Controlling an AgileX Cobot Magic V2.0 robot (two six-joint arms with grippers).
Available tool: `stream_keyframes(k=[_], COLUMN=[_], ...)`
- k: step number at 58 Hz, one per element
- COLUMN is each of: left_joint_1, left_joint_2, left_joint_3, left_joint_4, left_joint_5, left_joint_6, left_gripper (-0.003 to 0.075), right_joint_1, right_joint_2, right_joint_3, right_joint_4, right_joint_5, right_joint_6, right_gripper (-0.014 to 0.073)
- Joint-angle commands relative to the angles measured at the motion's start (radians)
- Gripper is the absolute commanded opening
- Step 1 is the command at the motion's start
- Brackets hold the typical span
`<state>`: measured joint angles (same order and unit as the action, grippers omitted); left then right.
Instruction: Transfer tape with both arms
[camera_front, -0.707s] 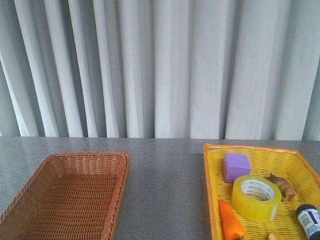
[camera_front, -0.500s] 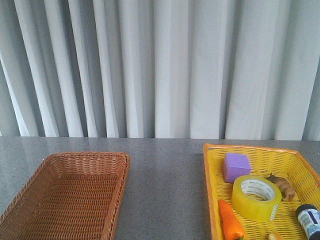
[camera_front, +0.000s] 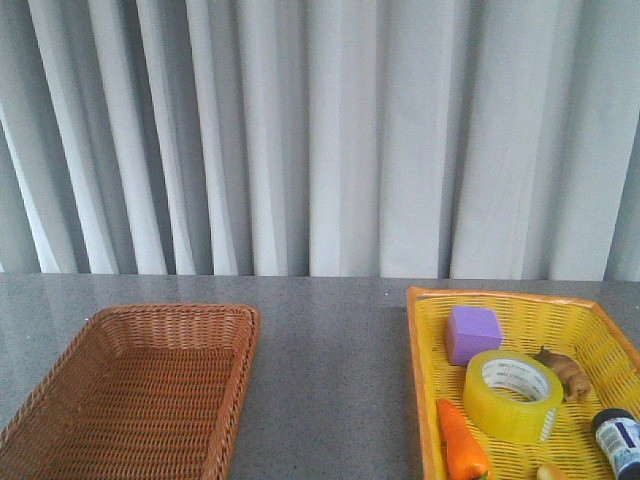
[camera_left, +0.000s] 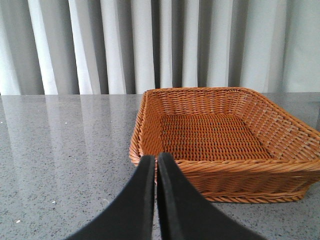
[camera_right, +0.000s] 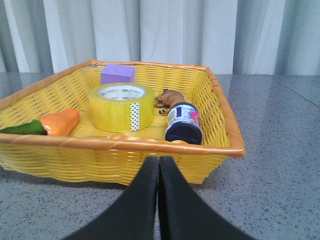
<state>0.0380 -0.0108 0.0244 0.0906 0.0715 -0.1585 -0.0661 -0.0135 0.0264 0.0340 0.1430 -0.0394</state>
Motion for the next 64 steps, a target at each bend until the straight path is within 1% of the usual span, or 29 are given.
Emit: stream_keyframes(k=[1,18,25,30,35,39,43,47,50,53,58,61,64], left_joint_1=[0.000,0.000,0.000,0.000,0.000,0.000,0.000,0.000,0.000,0.000,0.000,0.000,0.000], left_joint_2=[-0.016,-0.016,-0.016,-0.016,-0.016,-0.016,-0.016,-0.016,-0.016,-0.014,0.003,0.040,0.104], left_joint_3=[-0.007,-0.007,-0.007,-0.007,-0.007,-0.007,-0.008,-0.022,-0.048,-0.095,-0.215,-0.315,-0.422], left_joint_4=[-0.010,-0.010,-0.010,-0.010,-0.007,-0.014,-0.036,-0.037,-0.037,-0.034,0.017,0.051,0.065], left_joint_5=[-0.078,-0.078,-0.078,-0.078,-0.089,-0.153,-0.249,-0.328,-0.375,-0.403,-0.377,-0.300,-0.216], left_joint_6=[-0.007,-0.007,-0.007,-0.007,-0.001,0.011,-0.003,-0.013,-0.043,-0.075,-0.045,-0.007,-0.003], left_gripper=[-0.0005,-0.0005,-0.0005,-0.0005,-0.0006,-0.0006,-0.0006,-0.0006,-0.0006,-0.0006,-0.0006,-0.0006,-0.0006], right_joint_1=[0.002,0.002,0.002,0.002,0.002,0.002,0.003,0.003,0.003,0.003,0.003,0.003,0.003], right_joint_2=[-0.008,-0.008,-0.008,-0.008,-0.008,-0.008,-0.008,-0.008,-0.008,-0.007,0.013,0.058,0.119], right_joint_3=[0.004,0.003,0.002,0.002,0.002,0.002,0.002,0.000,-0.014,-0.049,-0.152,-0.235,-0.323], right_joint_4=[-0.010,-0.010,-0.010,-0.010,-0.010,-0.010,-0.006,-0.004,-0.010,-0.047,-0.202,-0.301,-0.378], right_joint_5=[-0.073,-0.074,-0.137,-0.204,-0.306,-0.408,-0.520,-0.634,-0.668,-0.679,-0.662,-0.621,-0.571], right_joint_6=[-0.005,-0.005,-0.005,-0.005,-0.005,-0.005,0.013,0.083,0.147,0.213,0.269,0.307,0.361], right_gripper=[-0.0007,-0.0007,-0.0007,-0.0007,-0.0007,-0.0007,-0.0007,-0.0007,-0.0007,-0.0007,-0.0007,-0.0007,-0.0007])
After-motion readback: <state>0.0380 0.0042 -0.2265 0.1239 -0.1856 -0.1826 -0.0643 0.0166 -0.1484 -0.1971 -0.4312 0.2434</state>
